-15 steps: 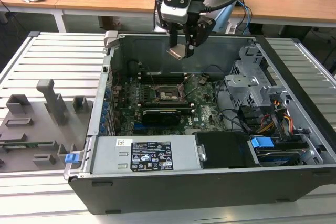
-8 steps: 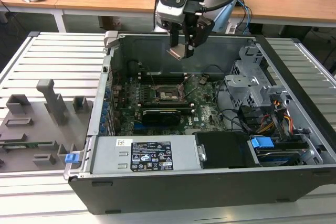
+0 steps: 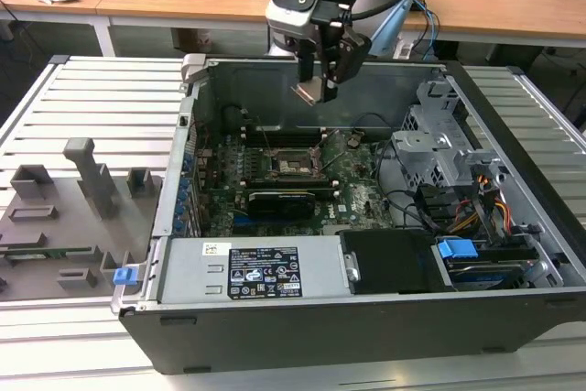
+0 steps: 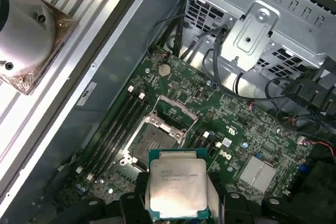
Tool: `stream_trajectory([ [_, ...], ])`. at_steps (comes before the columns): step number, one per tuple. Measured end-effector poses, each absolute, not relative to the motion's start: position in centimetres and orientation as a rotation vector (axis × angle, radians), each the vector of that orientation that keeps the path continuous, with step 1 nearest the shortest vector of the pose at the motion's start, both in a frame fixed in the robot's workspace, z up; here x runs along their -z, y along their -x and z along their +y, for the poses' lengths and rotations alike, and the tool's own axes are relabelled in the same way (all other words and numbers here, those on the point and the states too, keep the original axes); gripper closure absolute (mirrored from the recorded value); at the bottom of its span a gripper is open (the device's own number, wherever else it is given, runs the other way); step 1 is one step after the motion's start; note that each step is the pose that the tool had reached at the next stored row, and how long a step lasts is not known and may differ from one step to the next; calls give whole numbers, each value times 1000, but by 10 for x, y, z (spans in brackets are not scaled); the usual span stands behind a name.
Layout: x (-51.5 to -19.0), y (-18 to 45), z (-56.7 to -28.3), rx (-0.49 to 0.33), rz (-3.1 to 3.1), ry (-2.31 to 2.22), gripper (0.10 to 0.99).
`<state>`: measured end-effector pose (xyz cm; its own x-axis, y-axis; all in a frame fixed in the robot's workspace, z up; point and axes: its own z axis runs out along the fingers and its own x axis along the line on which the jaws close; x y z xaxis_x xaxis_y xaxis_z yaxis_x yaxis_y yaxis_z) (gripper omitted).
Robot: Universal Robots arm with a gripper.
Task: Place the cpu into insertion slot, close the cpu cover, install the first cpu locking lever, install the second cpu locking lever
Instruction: 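Place the cpu into insertion slot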
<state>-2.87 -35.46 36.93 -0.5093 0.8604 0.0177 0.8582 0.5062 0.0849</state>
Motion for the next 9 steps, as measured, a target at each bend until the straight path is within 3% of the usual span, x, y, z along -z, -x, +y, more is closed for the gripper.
stream_trajectory([
  [9, -368, 29, -355, -124, 2567, -1750, 565],
])
